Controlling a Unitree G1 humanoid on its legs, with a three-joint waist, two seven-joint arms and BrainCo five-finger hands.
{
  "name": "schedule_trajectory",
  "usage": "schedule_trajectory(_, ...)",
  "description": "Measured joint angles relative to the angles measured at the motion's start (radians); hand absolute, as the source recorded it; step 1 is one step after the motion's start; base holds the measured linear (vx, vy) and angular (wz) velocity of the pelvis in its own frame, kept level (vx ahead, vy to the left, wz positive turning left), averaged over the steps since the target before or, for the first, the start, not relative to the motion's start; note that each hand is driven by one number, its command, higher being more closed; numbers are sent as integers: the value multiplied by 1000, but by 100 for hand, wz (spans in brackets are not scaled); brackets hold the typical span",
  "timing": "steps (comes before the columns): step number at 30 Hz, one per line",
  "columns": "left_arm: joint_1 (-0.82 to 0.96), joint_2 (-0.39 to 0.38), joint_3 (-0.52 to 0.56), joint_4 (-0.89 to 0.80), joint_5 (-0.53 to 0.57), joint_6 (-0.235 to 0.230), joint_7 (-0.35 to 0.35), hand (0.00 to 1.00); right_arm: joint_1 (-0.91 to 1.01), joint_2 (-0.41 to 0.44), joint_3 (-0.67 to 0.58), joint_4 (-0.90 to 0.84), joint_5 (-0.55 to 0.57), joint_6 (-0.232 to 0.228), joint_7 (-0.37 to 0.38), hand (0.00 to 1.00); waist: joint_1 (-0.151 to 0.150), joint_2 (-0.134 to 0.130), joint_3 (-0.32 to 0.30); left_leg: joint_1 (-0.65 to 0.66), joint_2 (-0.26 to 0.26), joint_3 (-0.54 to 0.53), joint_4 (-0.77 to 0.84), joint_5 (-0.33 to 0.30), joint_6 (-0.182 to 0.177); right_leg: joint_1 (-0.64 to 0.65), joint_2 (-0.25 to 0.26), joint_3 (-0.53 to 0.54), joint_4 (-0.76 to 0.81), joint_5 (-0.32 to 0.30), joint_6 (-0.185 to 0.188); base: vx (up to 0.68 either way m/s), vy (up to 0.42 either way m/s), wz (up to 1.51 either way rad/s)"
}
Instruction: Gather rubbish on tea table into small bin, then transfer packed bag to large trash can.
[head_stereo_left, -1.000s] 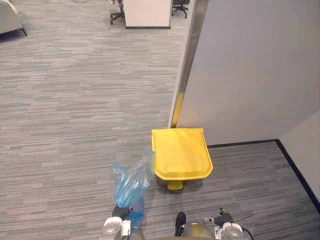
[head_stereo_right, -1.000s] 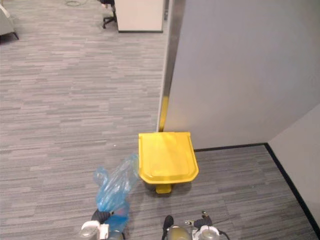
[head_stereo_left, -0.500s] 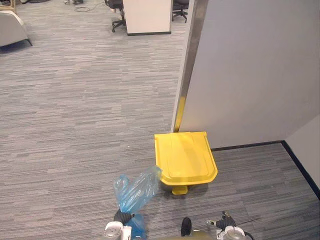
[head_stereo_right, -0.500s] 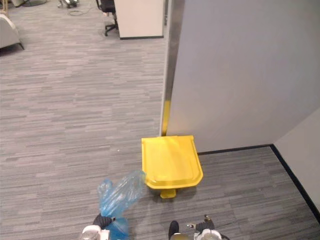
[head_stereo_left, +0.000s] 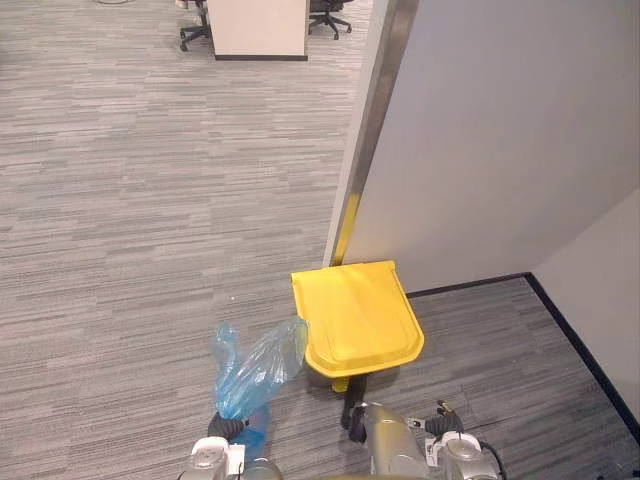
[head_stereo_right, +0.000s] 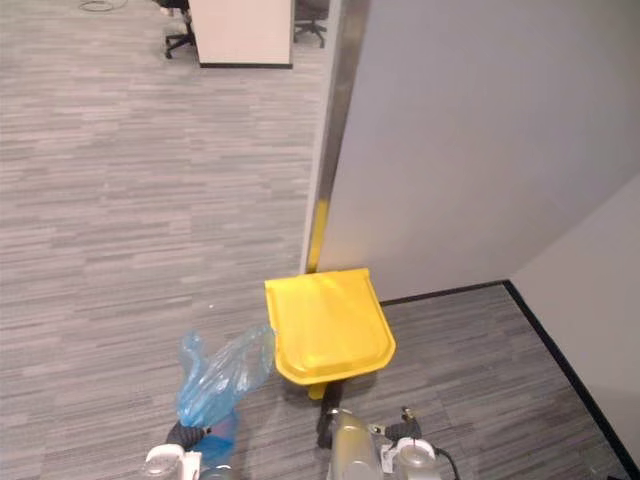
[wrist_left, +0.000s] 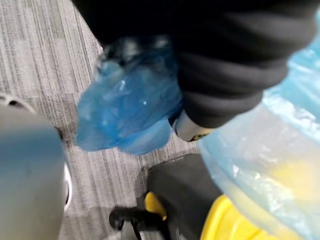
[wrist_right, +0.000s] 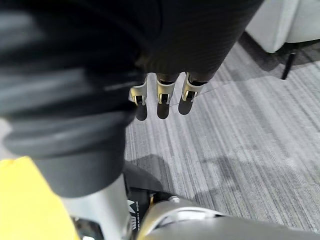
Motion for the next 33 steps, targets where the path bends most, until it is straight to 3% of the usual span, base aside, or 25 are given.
schedule_trajectory(1, -22, -16, 0, -1, 0, 0, -1, 100, -14, -7, -3, -13, 0, 0, -1, 0, -8, 16, 29, -5, 9, -10, 28, -16, 11, -6, -4, -5, 37, 1, -4, 99, -46, 0)
schedule_trajectory(3, -40, -23, 0, -18, 0, -1, -5, 100, -1, -4, -6, -42, 0, 0, -2, 0, -10, 15, 33, -6, 26, -52, 34, -61, 6, -21, -9, -21, 97, 3, -29, 37, -82, 28)
schedule_trajectory(6, -54, -13, 5, -26, 5, 0, -4, 100, 9, 10, -13, -44, 0, 2, -4, 0, 4, -5, 30, -27, 59, -88, 66, -84, -15, -39, -5, -51, 156, -25, -96, 34, -124, 30)
schedule_trajectory(9, -53, -20, 11, -27, 19, 1, -4, 100, 36, 17, -12, -95, -2, 7, -3, 0, 29, -10, 18, -103, 86, -103, 107, -76, -32, -93, 1, -82, 187, -42, -114, 77, -60, 20)
schedule_trajectory(14, -60, -35, 12, -71, 20, 0, -4, 100, 15, 38, 26, -126, -3, -1, -4, 0, 31, 0, 20, -170, 99, -107, 168, -55, -26, -114, -22, -119, 200, -52, -112, 27, 1, 18)
schedule_trajectory(22, -101, -52, 22, -163, 2, -14, 7, 100, -150, 52, 320, -218, -43, -11, 5, 0, 66, 34, 25, -327, 115, -136, 226, -43, -17, -173, -55, -190, 184, -33, -117, -37, -20, 31)
schedule_trajectory(28, -165, 1, 23, -211, -82, -23, 36, 100, -405, 17, 393, -233, -42, -12, -2, 0, 101, 22, 56, -373, 126, -129, 216, -56, -20, -191, -13, -184, 78, 54, -118, -111, -49, -8)
schedule_trajectory(33, -172, 52, 4, -286, -140, -52, 52, 100, -610, -76, 392, -233, -26, -12, -25, 0, 109, -6, 109, -402, 155, -137, 245, -66, -38, -192, 38, -167, 5, 95, -126, -83, -49, -19)
